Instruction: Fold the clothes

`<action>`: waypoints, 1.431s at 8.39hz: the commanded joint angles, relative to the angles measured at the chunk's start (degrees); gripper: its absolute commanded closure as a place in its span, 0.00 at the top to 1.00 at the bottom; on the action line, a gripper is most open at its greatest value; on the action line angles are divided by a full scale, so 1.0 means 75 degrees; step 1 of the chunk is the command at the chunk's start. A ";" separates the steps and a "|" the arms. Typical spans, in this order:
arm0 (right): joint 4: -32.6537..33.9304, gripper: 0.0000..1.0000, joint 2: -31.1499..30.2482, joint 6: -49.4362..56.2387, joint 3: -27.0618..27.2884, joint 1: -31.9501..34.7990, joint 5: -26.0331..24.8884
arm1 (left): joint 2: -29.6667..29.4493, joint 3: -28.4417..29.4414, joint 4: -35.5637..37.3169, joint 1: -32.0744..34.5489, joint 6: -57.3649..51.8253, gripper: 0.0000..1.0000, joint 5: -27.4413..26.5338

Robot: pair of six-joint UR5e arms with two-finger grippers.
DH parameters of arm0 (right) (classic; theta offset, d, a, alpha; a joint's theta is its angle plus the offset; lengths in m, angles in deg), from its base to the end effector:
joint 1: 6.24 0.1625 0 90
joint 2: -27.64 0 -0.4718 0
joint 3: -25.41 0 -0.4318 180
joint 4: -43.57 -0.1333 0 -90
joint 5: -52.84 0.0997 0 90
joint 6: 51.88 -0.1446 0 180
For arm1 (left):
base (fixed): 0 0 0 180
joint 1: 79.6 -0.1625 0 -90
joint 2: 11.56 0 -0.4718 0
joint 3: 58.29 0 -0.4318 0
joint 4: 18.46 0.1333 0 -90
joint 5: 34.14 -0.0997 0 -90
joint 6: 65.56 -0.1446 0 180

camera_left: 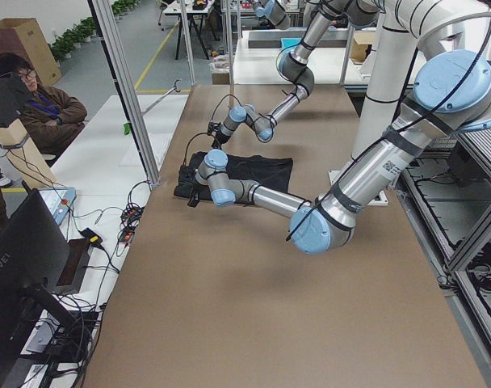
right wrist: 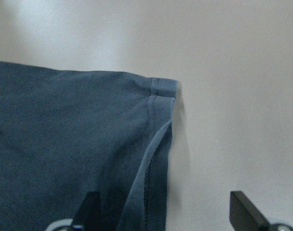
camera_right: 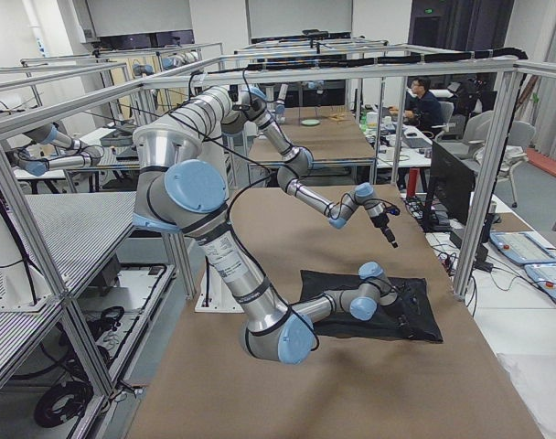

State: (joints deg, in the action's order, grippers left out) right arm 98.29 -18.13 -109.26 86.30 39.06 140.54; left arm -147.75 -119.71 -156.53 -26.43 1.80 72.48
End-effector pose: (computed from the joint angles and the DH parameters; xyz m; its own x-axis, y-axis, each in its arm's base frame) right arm -0.5488 -0.7524 0.4032 0.7722 0.0146 0.6352 -0.3748 0.8177 0.4369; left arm 0.4775 -0.7910 0.3247 0.4629 -0.0028 -0.8864 0.4686 0.8496 0.2421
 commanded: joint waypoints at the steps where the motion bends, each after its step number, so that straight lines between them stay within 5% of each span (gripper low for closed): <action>1: -0.0006 0.94 -0.0165 0.0535 0.0108 0.0159 0.0177 | -0.0028 0.0010 0.0000 0.0000 0.0006 1.00 0.0000; 4: 0.0017 0.94 -0.1603 0.0853 0.1206 0.0136 0.0515 | -0.0039 -0.0002 0.0000 0.0000 0.0018 1.00 0.0000; 7: 0.1708 0.94 -0.1726 0.0853 0.2645 0.0837 0.2398 | -0.0039 -0.0002 0.0011 0.0000 0.0018 1.00 0.0000; 9: 0.2778 0.94 -0.1237 0.0551 0.3236 0.0700 0.2463 | -0.0039 -0.0002 0.0000 -0.0011 0.0018 1.00 0.0000; 12: 0.2841 0.94 -0.0987 -0.1065 0.3167 -0.0179 0.1634 | -0.0039 -0.0002 0.0000 -0.0011 0.0018 1.00 0.0000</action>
State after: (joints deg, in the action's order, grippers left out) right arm 118.76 -26.74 -110.87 109.94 41.37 156.83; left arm -148.05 -119.69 -156.52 -26.51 1.94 72.48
